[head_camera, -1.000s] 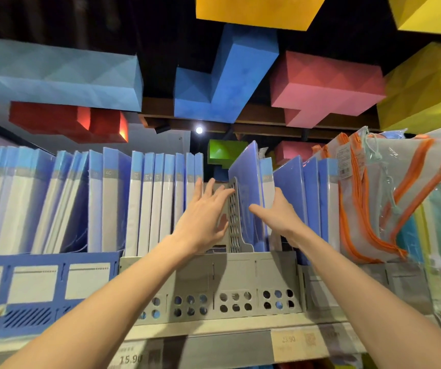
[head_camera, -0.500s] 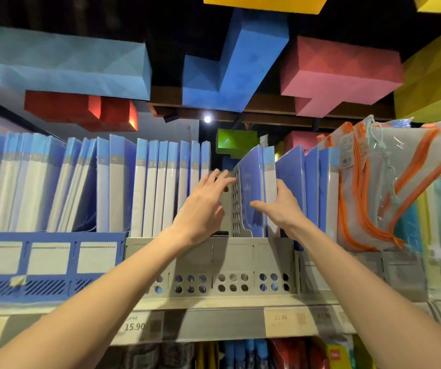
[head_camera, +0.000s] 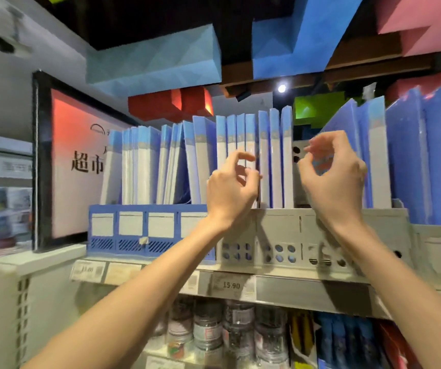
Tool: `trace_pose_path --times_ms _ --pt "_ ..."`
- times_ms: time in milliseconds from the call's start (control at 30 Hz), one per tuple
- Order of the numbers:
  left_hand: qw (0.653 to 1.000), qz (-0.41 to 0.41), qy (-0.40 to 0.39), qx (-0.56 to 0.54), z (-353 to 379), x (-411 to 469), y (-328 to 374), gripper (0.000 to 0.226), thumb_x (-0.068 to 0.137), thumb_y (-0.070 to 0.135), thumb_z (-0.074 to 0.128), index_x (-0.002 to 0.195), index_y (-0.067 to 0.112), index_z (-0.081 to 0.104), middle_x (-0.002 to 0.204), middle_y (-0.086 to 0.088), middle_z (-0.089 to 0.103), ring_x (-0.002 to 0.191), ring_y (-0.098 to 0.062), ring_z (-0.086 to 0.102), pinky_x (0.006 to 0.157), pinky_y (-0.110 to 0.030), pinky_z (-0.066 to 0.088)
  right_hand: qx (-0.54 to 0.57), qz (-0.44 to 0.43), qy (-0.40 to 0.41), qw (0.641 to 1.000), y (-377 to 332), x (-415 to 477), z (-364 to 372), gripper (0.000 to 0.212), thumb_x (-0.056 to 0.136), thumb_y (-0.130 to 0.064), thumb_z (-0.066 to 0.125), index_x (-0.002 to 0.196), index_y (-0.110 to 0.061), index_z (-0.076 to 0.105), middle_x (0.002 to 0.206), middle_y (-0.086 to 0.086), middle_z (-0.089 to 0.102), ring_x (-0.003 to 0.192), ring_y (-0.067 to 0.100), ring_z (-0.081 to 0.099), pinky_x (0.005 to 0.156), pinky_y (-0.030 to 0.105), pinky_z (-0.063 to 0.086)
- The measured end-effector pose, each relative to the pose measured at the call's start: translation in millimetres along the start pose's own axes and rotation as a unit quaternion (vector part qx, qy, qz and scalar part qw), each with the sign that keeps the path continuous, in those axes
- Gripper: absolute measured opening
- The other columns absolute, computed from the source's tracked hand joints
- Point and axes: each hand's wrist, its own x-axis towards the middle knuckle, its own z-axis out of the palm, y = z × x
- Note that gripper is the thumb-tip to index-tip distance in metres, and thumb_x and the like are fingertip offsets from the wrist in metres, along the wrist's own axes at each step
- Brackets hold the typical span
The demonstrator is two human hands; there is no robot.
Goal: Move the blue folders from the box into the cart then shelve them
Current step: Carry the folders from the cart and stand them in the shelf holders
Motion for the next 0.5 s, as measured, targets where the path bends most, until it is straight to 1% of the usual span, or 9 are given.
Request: trace_pose_path --times_ms 33,100,167,233,300,367,433,500 --pt "1.0 -0.003 0.001 -0.005 -10 -4 -5 0.015 0.09 0.019 0.054 0.102 0.028 0.059 0.076 0.008 0.076 0.059 -0.006 0.069 0.06 -0.036 0.059 0.006 0.005 -0.023 1.0 -7 -5 10 0.012 0.09 -0.01 0.061 0.101 -0.014 0.058 0.09 0.002 0.064 0.077 0.01 0.059 0.069 0.006 0.04" --pt "1.0 -0.009 0.007 -0.014 -33 -13 -16 0.014 0.09 0.019 0.052 0.101 0.025 0.06 0.074 0.009 0.075 0.056 -0.01 0.069 0.057 -0.04 0.058 0.022 0.014 -0.072 0.997 -24 -17 32 0.01 0.091 -0.01 0.061 0.099 -0.014 0.058 0.086 0.0 0.063 0.075 0.004 0.058 0.065 0.005 0.041" --pt "0.999 -0.018 0.012 -0.035 -54 -20 -26 0.016 0.091 0.02 0.051 0.102 0.02 0.062 0.075 0.007 0.075 0.057 -0.014 0.07 0.055 -0.044 0.058 0.033 0.013 -0.112 0.993 -37 -29 48 0.01 0.091 -0.011 0.061 0.1 -0.012 0.06 0.086 0.0 0.065 0.077 0.004 0.06 0.064 0.008 0.044" --pt "0.998 -0.03 0.021 -0.057 -77 -25 -41 0.016 0.091 0.022 0.05 0.101 0.018 0.062 0.075 0.005 0.075 0.061 -0.015 0.072 0.056 -0.045 0.059 0.038 0.018 -0.144 0.989 -48 -43 66 0.011 0.091 -0.012 0.06 0.102 -0.012 0.062 0.088 -0.002 0.066 0.08 0.003 0.061 0.064 0.012 0.047" --pt "0.997 -0.043 0.026 -0.064 -99 -27 -55 0.016 0.091 0.023 0.05 0.1 0.019 0.063 0.075 0.005 0.075 0.063 -0.016 0.073 0.058 -0.046 0.059 0.05 0.041 -0.153 0.986 -60 -54 80 0.011 0.092 -0.014 0.06 0.103 -0.013 0.062 0.089 -0.003 0.067 0.08 0.003 0.062 0.066 0.017 0.05" --pt "0.995 -0.063 0.028 -0.074 -126 -30 -73 0.016 0.091 0.022 0.051 0.1 0.018 0.063 0.076 0.006 0.076 0.058 -0.016 0.071 0.058 -0.044 0.059 0.062 0.069 -0.15 0.984 -72 -67 102 0.01 0.093 -0.015 0.061 0.103 -0.014 0.062 0.088 -0.004 0.068 0.078 0.005 0.063 0.068 0.022 0.051" --pt "0.993 -0.082 0.022 -0.086 -151 -34 -85 0.016 0.09 0.021 0.051 0.1 0.017 0.063 0.076 0.004 0.076 0.053 -0.014 0.069 0.054 -0.038 0.058 0.06 0.082 -0.15 0.983 -86 -80 120 0.008 0.093 -0.016 0.061 0.102 -0.016 0.062 0.088 -0.006 0.068 0.08 0.007 0.063 0.071 0.027 0.052" --pt "0.99 -0.092 0.014 -0.107 -183 -39 -98 0.014 0.091 0.018 0.052 0.1 0.016 0.063 0.076 0.001 0.076 0.052 -0.013 0.068 0.051 -0.034 0.055 0.049 0.081 -0.162 0.982 -104 -98 145 0.008 0.094 -0.017 0.061 0.101 -0.018 0.063 0.089 -0.007 0.069 0.082 0.006 0.064 0.071 0.024 0.051"
